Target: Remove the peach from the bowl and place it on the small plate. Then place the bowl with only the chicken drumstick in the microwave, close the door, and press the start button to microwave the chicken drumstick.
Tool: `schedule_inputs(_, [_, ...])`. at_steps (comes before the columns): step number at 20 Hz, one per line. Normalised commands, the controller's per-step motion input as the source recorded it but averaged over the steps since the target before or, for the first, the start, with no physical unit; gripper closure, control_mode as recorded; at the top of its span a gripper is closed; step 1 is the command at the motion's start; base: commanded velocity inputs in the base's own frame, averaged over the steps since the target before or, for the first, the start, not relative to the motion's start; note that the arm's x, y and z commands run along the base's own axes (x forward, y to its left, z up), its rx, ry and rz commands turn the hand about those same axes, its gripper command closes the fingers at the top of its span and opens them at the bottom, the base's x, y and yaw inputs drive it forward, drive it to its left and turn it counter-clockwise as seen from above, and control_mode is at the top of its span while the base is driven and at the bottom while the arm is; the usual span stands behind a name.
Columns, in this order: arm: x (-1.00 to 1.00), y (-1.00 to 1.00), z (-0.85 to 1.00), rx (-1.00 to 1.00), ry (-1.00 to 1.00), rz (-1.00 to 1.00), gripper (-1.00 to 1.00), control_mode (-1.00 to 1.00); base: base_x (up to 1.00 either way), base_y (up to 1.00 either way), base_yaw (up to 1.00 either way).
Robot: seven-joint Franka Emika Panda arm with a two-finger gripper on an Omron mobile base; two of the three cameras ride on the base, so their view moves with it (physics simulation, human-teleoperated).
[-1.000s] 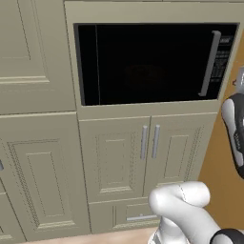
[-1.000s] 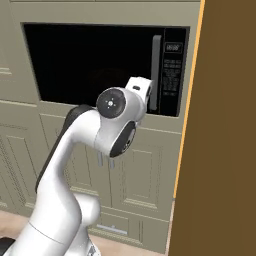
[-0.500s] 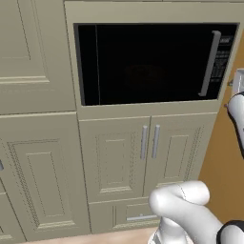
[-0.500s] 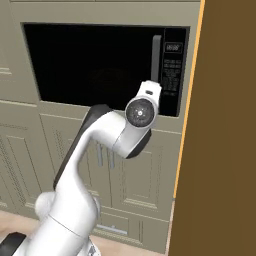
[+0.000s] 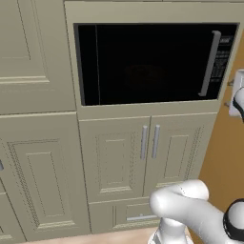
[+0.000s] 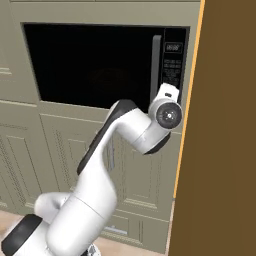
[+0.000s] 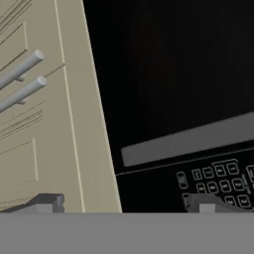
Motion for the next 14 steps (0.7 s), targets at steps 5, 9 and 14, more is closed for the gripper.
schedule_inputs(5, [0.46, 0.00, -0.15, 0.02, 0.00, 0.00, -1.00, -1.00, 0.00, 0.00, 0.00])
schedule_inputs(9, [0.29, -0.21, -0.05, 0.02, 0.00, 0.00, -1.00, -1.00, 0.00, 0.00, 0.00])
schedule_inputs(14, [0.11, -0.31, 0.00, 0.02, 0.00, 0.00, -1.00, -1.00, 0.00, 0.00, 0.00])
